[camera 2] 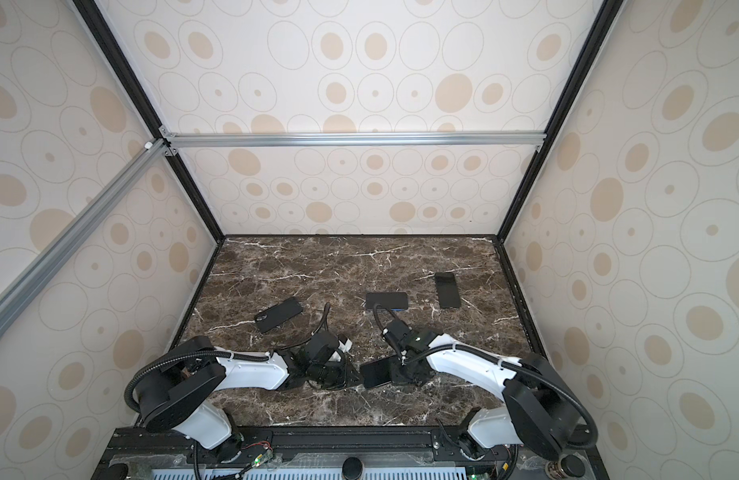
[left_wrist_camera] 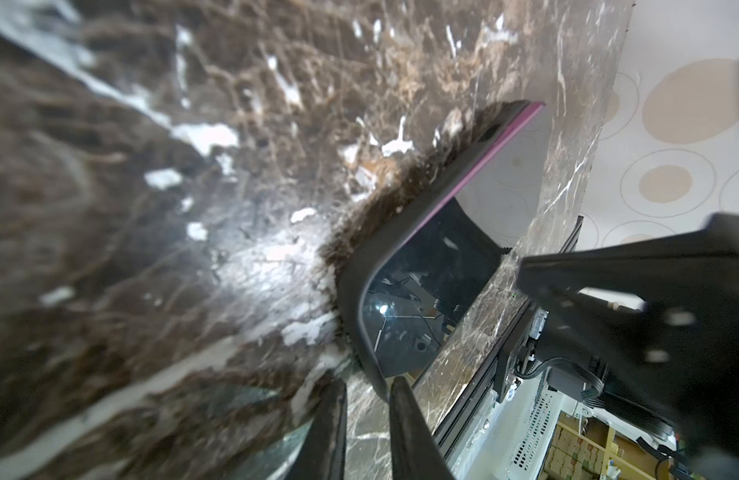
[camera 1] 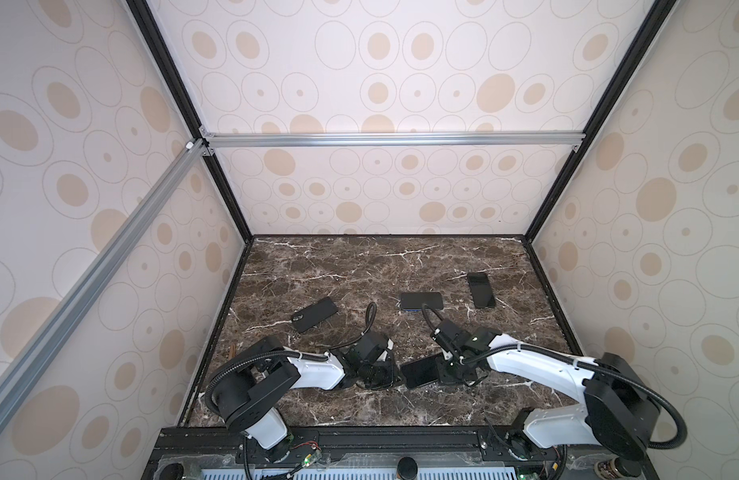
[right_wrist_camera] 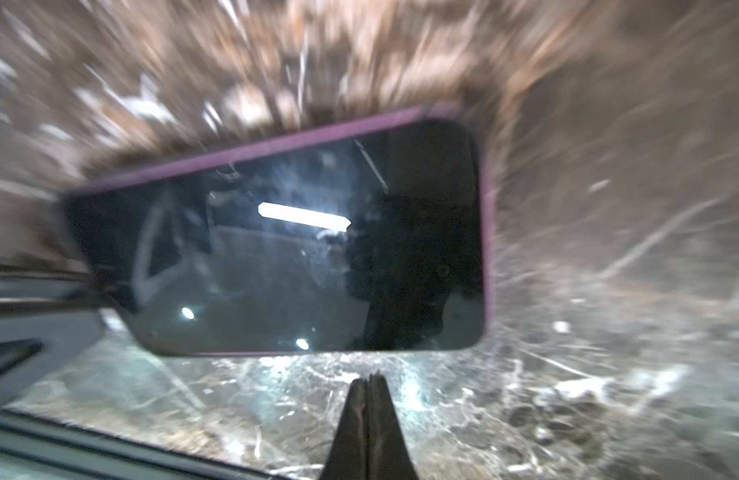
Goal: Put the phone into the phone case
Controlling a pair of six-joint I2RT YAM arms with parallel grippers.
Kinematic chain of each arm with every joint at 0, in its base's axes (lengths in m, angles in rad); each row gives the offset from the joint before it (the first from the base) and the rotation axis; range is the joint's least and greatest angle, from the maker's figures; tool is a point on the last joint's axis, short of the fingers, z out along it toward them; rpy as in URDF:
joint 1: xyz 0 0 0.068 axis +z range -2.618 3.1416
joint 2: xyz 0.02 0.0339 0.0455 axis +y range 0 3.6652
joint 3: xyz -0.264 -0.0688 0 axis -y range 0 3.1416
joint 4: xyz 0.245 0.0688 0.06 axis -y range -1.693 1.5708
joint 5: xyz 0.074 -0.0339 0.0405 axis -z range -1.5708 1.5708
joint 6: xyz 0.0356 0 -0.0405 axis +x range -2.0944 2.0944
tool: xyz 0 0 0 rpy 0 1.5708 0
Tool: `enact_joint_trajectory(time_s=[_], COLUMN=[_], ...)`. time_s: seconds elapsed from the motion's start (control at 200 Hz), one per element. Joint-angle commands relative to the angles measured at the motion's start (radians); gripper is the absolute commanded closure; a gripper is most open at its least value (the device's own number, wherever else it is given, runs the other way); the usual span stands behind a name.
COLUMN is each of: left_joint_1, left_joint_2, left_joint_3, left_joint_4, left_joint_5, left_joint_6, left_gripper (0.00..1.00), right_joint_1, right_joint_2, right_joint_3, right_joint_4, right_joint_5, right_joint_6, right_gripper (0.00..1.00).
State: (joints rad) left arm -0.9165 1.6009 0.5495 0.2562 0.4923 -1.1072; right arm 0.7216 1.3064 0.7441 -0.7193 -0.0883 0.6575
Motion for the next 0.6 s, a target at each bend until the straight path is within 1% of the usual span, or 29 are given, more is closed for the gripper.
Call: enact_joint_trajectory(time_s=[0.0, 0.105, 0.195, 0.275, 0.325, 0.485, 0.595], left_joint_1=[-0.008, -0.008, -0.008, -0.008, -0.008, -0.008, -0.009], left_joint_2=[0.046, 0.033, 0.035, 0.049, 0.055, 0.064, 0.057], left_joint_3=[-0.053, -0.053, -0.042, -0.021, -0.012, -0.003, -0.007], left_joint_4=[-0.196, -0.202, -0.183, -0.172, -0.162, -0.168, -0.177], left_joint_5=[-0.061, -0.067, -0.051, -0.038, -0.032, -0.029, -0.037], left_joint_6=[0.006, 0.001, 0.004, 0.011, 0.01, 0.007, 0.007], left_gripper=[0.79, 0.79, 0.78, 0.78, 0.78, 0.78, 0.78], right_joint_1=[-0.067, -0.135, -0.202, -0.281, -0.319, -0.337, -0.339], right_joint_2=[-0.062, -0.098, -0.09, -0.05, -0.012, 0.095, 0.124], right_joint_3=[0.047, 0.08, 0.068, 0.027, 0.005, -0.024, -0.059], right_joint_4=[-0.076, -0.098, -0.073, -0.002, 0.057, 0.156, 0.174], right_joint_5=[-0.05, -0.08, -0.083, -0.151, -0.217, -0.286, -0.293], right_joint_6=[-0.069, -0.112, -0.15, -0.171, -0.177, -0.179, -0.177], right_gripper=[0.94, 0.91, 0.91, 0.92, 0.92, 0.92, 0.94])
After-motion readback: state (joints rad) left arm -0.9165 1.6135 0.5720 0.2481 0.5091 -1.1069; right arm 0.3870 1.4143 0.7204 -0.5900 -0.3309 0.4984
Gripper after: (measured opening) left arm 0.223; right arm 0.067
